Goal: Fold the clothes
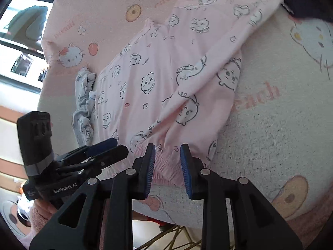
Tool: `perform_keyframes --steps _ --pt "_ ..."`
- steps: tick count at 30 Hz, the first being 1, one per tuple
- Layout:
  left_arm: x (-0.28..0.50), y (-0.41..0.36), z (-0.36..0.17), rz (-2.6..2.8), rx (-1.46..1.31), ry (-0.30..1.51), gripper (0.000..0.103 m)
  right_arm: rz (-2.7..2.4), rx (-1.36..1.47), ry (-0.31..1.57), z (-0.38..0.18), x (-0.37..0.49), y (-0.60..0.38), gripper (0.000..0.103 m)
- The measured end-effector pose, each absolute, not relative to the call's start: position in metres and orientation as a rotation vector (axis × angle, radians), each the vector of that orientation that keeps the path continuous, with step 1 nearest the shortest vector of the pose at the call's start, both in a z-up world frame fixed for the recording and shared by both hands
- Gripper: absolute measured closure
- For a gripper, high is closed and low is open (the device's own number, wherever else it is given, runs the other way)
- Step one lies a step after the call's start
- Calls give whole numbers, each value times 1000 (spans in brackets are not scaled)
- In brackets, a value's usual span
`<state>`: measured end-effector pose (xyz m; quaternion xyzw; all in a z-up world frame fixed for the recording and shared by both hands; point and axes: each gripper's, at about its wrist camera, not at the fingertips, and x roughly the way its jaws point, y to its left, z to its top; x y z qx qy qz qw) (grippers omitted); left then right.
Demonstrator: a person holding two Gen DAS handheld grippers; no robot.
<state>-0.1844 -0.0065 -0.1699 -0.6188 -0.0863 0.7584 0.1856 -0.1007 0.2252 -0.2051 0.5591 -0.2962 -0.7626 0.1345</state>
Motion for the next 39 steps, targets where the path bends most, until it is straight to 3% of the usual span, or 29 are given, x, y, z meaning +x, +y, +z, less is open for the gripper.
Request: perform_keyframes --steps 7,12,13,14,17,28,39 --pt "-190 4 -185 2057 -1783 -366 42 -2224 1711 -803 -212 -104 240 76" --pt "-187 24 -184 2059 -1783 -267 43 -2218 1749 -791 -210 -99 255 76" --pt "-184 29 -184 2067 -1786 -240 56 -2215 1754 -770 -209 -98 254 74" --pt "-182 34 -185 2073 -1789 -214 77 -2210 1758 -750 -208 -96 254 71" --pt "-182 36 -183 2070 -1804 -229 90 -2254 1757 -730 -210 -94 251 69" --pt "-167 -44 -120 2331 -1703 -410 93 -2263 1536 -577 -193 -110 200 68" --pt "-85 -107 -170 2349 -1866 -690 93 -2124 1557 -335 -214 -112 124 68"
